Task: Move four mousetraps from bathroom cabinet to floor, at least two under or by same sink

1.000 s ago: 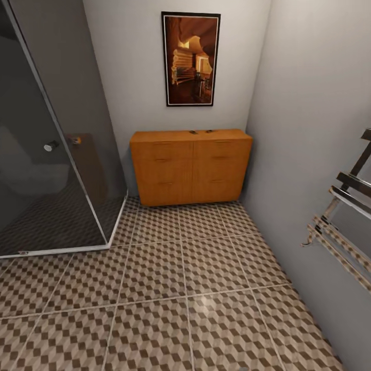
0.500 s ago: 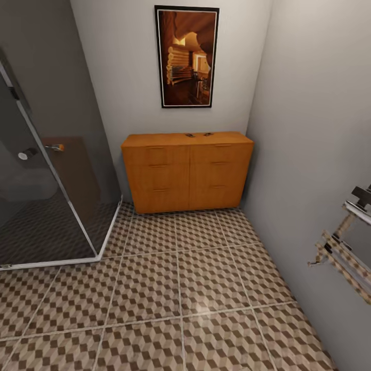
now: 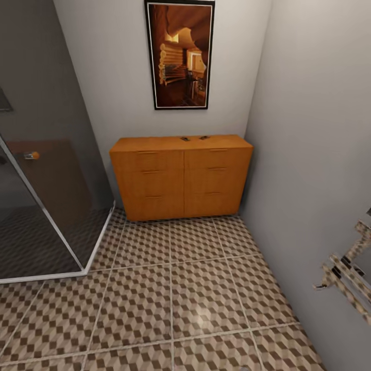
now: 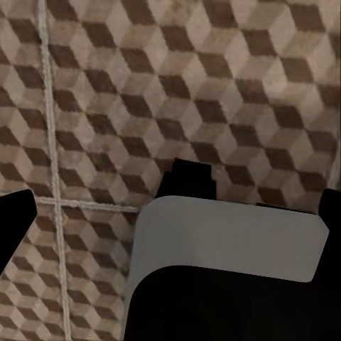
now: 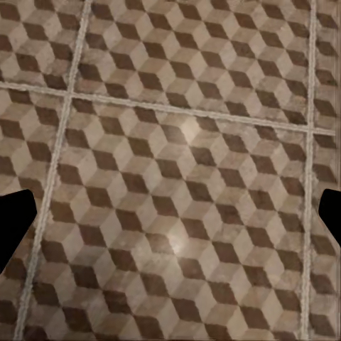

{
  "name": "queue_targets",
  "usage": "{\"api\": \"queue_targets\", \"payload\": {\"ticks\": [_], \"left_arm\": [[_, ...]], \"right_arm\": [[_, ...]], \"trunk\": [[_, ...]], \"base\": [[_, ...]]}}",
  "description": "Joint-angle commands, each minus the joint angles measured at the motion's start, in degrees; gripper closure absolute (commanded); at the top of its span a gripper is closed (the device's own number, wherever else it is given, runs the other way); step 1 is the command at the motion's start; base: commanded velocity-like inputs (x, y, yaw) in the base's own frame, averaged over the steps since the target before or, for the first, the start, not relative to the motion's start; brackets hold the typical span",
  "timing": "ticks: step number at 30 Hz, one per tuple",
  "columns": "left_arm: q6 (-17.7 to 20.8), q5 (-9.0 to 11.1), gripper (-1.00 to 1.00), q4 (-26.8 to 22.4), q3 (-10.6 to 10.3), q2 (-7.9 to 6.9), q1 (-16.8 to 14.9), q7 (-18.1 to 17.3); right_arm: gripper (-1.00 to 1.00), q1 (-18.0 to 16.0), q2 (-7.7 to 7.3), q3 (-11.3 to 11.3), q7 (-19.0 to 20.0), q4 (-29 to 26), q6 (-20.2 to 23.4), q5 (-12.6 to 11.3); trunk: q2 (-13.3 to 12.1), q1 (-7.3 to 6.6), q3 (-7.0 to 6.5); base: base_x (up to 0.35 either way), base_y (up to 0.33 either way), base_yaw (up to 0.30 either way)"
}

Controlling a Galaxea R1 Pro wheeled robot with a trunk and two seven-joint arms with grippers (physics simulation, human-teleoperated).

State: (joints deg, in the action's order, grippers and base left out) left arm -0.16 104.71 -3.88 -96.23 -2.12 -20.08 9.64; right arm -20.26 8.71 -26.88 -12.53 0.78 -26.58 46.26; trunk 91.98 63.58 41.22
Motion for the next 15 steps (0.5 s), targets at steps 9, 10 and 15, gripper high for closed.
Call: {"api": "queue_targets", "payload": {"ticks": [9,10,15], "left_arm": [[0.0,0.3,-1.0,-0.2,-0.4,-0.08,-0.1,0.5],[0.0,0.3,-1.0,-0.2,-0.4,-0.09,-0.1,0.5],[0.0,0.3,-1.0,-0.2,-0.4,-0.16,-0.1,0.5]], "right_arm": [[-1.0,0.0,0.42,-0.3,-0.4,0.1,-0.2,0.7],[-1.0,0.0,0.42,-0.3,-0.4,0.1,-0.2,0.7],[-1.0,0.0,0.39,-0.3,-0.4,0.1,-0.1,0.7]], "trunk": [[0.0,0.03,0.05],[0.0,0.03,0.05],[0.0,0.03,0.05]], "base": [[0.326,-0.145,0.0],[0.326,-0.145,0.0],[0.326,-0.145,0.0]]}}
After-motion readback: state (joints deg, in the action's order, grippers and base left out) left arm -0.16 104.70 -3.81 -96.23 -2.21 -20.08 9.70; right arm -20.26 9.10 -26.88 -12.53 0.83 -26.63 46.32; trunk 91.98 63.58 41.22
